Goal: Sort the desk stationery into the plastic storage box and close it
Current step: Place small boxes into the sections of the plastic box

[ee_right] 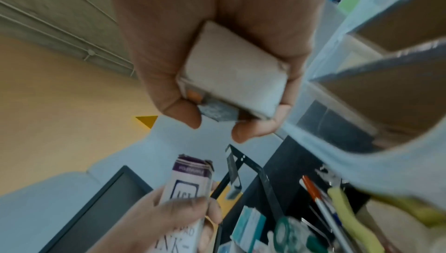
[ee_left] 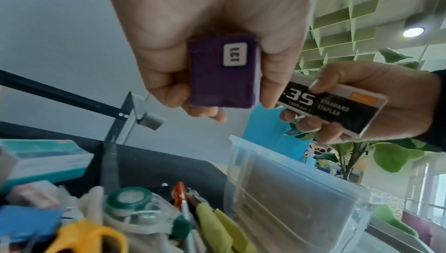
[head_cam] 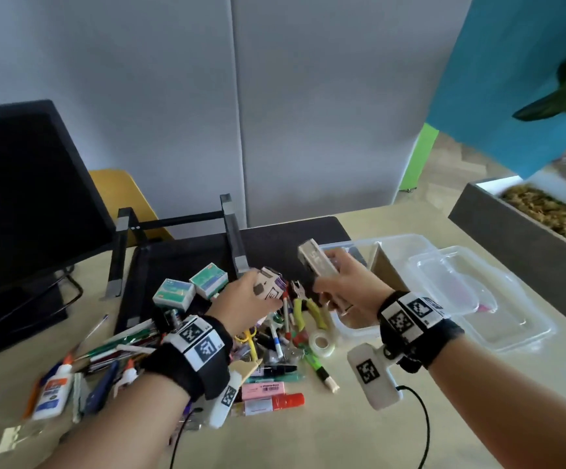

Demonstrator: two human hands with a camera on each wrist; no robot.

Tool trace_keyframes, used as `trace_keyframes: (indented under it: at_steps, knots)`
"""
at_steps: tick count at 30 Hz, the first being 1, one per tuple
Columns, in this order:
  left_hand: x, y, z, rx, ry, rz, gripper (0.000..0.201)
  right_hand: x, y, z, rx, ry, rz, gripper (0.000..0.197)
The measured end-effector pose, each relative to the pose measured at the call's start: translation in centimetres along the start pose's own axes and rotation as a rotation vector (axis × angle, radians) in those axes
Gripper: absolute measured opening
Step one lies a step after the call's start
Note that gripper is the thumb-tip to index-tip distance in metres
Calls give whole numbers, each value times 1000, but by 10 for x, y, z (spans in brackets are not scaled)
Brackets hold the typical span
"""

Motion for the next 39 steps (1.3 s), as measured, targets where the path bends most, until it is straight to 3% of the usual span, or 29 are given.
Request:
trace_keyframes:
  at_steps: [7,12,15,17,20,25,29,32,34,39]
  knots:
    - [18,-39,48,-259,-73,-78,20,-11,91,16,-61,-44,220,18]
    - [36,-56,72,-370,-41,-76,22,-22,150,39,-125,-147,346,33]
    - [45,-67,77,-410,6,-132,24,-22,166,61,-35,-202,315,21]
    - [49,-76,78,-424,43,-173,20,-19,175,78,-122,-233,296,28]
    - [52,-84,73,-376,90,-174,19,-17,177,103,-238,-294,191,16]
    - [48,-86,62,-415,159,-122,56,-12,170,127,-419,-355,42,17]
    - [44,-88,62,-424,164,-94,40,-3,165,132,-568,-369,-35,28]
    - [41,-87,64,-425,171,-83,23,6,160,134,-633,-333,-82,19]
    - [39,-87,65,-423,173,-84,19,9,155,137,-703,-316,-116,9]
    - [35,-85,65,-398,191,-65,24,8,144,136,-812,-302,-213,12]
Point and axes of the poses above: each hand's wrist, its own x-axis towards the middle knuckle, its own y-axis out of the back of the hand, z = x × y, the point moved 7 cm from there along x, towards the middle knuckle, and after that the axes turned 9 degrees about -z, right-handed, at the moved point
